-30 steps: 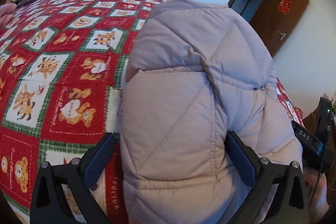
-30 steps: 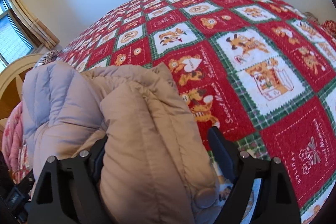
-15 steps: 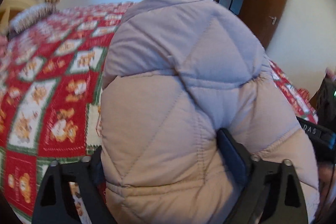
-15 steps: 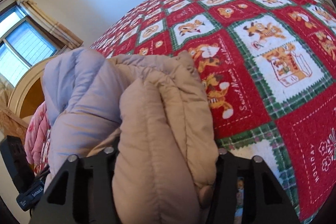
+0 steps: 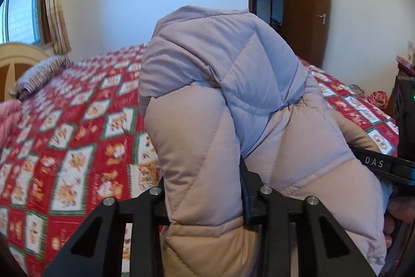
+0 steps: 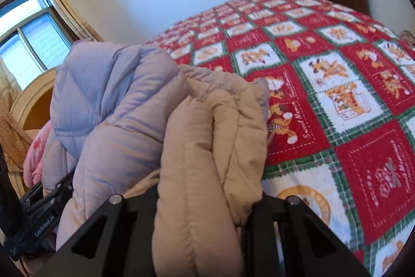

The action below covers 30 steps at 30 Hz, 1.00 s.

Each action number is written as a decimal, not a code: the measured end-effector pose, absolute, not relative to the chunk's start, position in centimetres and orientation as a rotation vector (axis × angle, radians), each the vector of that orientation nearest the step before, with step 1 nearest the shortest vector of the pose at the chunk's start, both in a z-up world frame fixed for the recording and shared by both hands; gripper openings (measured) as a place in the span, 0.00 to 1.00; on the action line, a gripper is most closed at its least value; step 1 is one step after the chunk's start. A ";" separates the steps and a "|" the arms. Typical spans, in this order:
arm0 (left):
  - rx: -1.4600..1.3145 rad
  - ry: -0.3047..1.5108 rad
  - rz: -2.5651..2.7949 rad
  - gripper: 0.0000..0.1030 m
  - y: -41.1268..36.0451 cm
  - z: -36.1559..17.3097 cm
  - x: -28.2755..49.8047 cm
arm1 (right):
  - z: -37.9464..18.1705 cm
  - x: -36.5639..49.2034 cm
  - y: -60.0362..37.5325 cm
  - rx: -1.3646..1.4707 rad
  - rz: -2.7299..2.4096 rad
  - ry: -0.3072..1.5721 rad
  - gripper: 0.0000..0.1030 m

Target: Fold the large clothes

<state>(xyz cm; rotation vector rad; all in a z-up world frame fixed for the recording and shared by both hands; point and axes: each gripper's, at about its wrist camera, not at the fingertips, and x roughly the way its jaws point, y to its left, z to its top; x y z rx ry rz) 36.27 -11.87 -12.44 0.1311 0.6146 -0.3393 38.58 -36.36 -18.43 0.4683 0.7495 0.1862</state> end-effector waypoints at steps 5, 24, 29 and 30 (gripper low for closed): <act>0.139 0.524 -0.343 0.34 -9.6 -8.1 32.0 | -15.4 35.4 -36.4 0.482 0.242 0.669 0.21; 0.057 0.436 -0.186 0.34 5.0 -3.9 24.9 | -8.7 30.4 -28.1 0.400 0.506 0.581 0.21; 0.028 0.459 -0.138 0.34 8.1 -4.8 24.4 | -9.1 30.4 -26.2 0.362 0.548 0.603 0.21; 0.019 0.465 -0.132 0.34 8.9 -5.0 24.3 | -9.2 30.4 -25.7 0.354 0.557 0.609 0.21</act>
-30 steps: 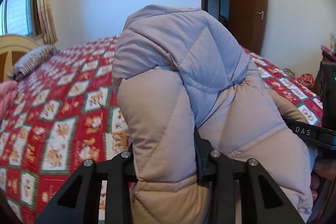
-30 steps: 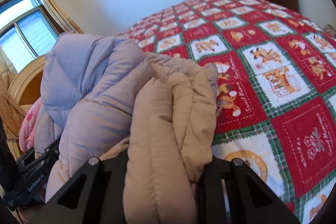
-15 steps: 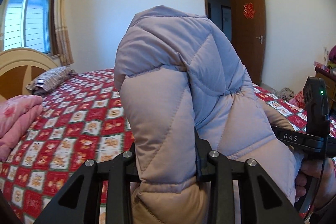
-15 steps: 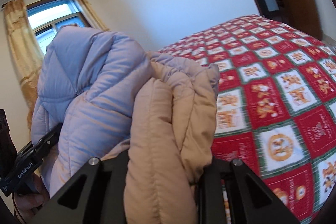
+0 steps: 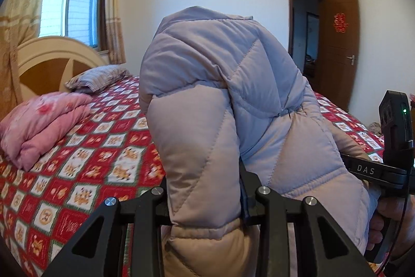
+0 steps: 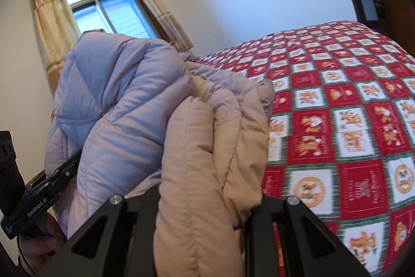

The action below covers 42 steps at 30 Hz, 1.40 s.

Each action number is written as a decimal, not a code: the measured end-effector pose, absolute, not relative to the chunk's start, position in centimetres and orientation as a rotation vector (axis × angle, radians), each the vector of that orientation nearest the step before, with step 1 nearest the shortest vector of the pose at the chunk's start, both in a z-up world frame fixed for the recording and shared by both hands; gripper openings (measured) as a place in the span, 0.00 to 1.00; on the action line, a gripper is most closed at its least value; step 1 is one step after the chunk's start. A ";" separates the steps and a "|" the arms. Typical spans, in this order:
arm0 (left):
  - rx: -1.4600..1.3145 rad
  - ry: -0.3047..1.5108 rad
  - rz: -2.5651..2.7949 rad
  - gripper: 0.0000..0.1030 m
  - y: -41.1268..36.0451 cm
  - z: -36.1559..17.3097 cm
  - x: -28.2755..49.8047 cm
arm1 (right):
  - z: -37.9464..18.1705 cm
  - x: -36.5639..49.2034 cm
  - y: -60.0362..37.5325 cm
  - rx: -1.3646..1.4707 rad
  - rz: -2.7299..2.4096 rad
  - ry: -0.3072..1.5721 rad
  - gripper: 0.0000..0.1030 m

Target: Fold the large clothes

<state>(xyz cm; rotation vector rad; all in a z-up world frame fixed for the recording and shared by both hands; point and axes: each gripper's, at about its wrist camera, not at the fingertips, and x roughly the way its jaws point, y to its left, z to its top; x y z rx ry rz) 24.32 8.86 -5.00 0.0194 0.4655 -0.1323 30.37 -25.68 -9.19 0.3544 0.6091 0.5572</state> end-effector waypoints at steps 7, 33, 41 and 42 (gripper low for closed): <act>-0.006 0.496 -0.104 0.34 11.9 -6.0 23.9 | -9.2 30.2 -23.1 0.299 0.595 0.634 0.21; -0.040 0.650 -0.016 0.51 18.1 -12.3 28.2 | -13.5 33.6 -17.2 0.216 0.591 0.779 0.21; -0.069 0.692 0.031 0.77 19.6 -14.6 28.8 | -15.8 34.4 -16.6 0.189 0.531 0.834 0.26; -0.072 0.693 0.035 0.80 19.7 -14.7 28.9 | -16.0 34.4 -16.5 0.188 0.527 0.837 0.27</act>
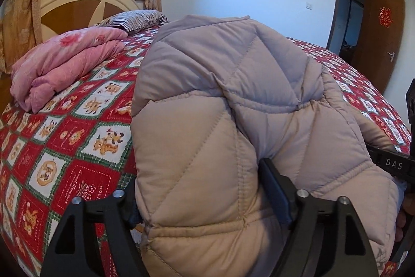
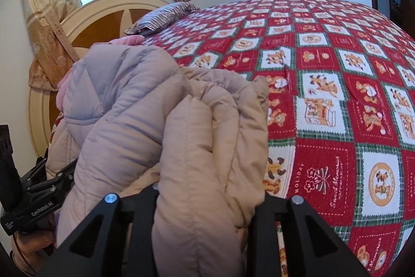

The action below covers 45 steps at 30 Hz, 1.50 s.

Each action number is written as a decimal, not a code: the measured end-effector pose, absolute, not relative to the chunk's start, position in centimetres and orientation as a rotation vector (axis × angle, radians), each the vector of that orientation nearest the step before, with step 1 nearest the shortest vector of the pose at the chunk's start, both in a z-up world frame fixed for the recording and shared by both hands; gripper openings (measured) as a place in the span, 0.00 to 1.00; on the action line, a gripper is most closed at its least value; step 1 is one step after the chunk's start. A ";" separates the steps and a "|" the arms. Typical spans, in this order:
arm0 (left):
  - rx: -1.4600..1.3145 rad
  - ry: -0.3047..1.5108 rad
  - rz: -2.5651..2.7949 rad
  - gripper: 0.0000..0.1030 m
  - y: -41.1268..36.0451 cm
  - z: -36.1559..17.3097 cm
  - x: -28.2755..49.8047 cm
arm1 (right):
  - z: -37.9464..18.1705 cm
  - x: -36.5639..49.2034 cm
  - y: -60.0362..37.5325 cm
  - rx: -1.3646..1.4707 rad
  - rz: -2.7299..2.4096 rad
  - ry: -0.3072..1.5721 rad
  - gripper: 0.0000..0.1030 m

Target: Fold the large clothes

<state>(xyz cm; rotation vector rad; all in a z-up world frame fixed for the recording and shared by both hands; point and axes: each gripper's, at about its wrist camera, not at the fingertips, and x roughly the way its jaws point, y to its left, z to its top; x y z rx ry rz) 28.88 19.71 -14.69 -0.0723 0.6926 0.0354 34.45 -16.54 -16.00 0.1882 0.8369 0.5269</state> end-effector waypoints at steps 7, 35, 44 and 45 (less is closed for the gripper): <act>-0.115 0.704 0.059 0.93 20.4 -15.5 29.3 | -17.2 34.8 -16.5 0.187 0.491 0.856 0.36; -0.180 0.716 0.085 0.99 21.5 -16.0 29.5 | -18.1 35.9 -15.5 0.105 0.410 0.885 0.54; -0.133 0.568 0.135 0.99 20.6 -8.0 20.8 | -11.0 29.5 -16.8 0.052 0.367 0.719 0.75; -0.142 0.548 0.130 0.99 20.7 -7.1 19.3 | -9.8 27.9 -16.9 0.036 0.381 0.691 0.75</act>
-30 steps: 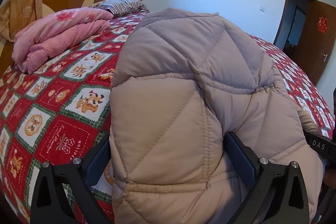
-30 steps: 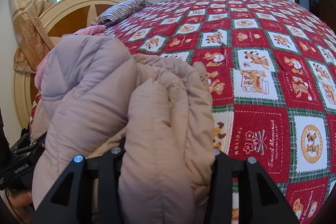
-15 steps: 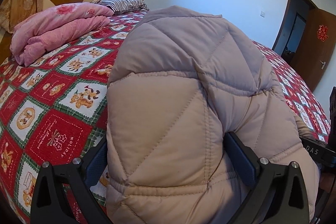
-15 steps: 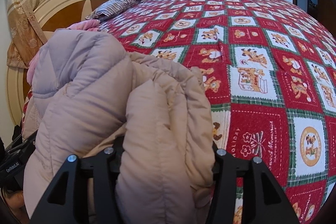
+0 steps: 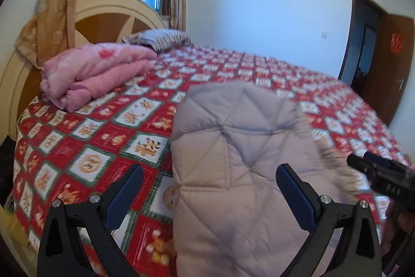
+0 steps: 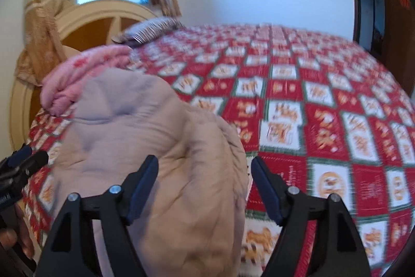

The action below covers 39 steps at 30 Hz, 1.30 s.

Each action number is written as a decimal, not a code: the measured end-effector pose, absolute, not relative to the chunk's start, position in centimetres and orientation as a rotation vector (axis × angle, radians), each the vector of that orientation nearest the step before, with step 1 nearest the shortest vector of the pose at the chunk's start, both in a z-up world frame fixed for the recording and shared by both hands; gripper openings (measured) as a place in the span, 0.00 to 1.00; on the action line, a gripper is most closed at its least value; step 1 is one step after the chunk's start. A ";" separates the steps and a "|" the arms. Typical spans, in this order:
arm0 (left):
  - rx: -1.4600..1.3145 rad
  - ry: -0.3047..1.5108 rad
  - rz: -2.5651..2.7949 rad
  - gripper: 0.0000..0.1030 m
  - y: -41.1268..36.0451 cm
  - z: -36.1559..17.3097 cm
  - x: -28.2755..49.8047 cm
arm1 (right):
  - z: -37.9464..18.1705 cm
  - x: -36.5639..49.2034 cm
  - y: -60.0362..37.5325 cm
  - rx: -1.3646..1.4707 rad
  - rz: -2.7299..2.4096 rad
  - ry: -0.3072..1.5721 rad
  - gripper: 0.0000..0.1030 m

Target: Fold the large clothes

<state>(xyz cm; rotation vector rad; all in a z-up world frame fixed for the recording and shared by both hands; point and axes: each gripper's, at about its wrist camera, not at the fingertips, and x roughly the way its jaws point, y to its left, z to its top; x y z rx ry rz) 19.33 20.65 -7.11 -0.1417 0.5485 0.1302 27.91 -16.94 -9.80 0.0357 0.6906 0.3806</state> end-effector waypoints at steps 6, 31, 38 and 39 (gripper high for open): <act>-0.130 0.474 0.134 0.99 19.9 -3.9 13.8 | -5.6 20.8 -17.1 -0.009 0.409 0.572 0.83; -0.121 0.440 0.100 0.99 19.4 -2.5 12.1 | -2.6 16.1 -16.7 -0.028 0.432 0.461 0.88; -0.120 0.444 0.105 0.99 19.4 -2.6 12.1 | -2.7 15.8 -16.4 -0.031 0.438 0.458 0.89; -0.118 0.444 0.105 0.99 19.3 -2.6 12.1 | -2.7 15.8 -16.4 -0.031 0.438 0.459 0.89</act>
